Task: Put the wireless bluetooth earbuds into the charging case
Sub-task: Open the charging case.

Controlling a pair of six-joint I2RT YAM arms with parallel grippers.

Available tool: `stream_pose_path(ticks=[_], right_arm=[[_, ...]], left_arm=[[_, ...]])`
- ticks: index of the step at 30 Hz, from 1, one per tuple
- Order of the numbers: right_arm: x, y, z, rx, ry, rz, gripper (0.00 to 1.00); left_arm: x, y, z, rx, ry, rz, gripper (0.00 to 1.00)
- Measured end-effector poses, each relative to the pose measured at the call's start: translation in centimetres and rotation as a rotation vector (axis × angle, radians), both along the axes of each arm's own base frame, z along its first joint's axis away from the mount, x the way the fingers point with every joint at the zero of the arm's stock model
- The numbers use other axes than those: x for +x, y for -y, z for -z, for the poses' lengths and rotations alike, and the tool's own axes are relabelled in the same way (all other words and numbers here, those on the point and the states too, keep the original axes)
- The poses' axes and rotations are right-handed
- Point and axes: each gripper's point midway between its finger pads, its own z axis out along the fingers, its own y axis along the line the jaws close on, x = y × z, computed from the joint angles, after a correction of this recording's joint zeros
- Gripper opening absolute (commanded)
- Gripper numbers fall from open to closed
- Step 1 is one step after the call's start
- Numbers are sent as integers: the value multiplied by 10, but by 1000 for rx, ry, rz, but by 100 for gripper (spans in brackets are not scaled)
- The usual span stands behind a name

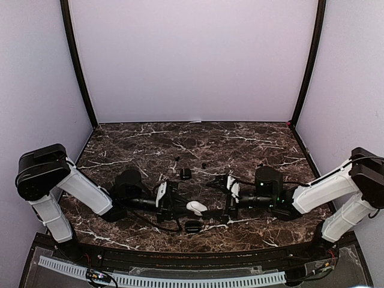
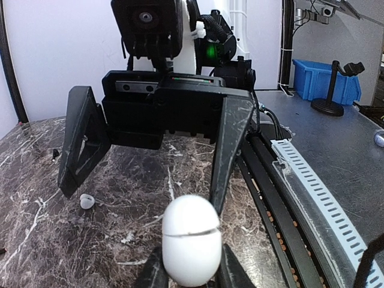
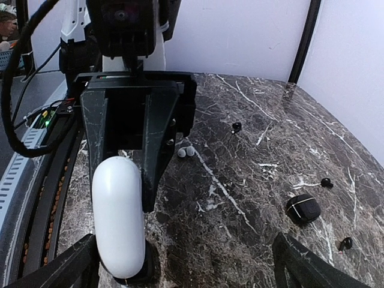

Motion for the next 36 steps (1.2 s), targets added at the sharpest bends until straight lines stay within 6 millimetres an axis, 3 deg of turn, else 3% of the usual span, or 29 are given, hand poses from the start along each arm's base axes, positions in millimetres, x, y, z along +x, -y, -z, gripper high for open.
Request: stream_pose_path(ticks=[10,36], right_arm=[[14,9,-12,43,2,40,100],[-5,6,-8,32,-21,-69,99]], left_arm=[[-5,1,0,2,-22,23,24],[-4,0,2,1,-131,18,24]])
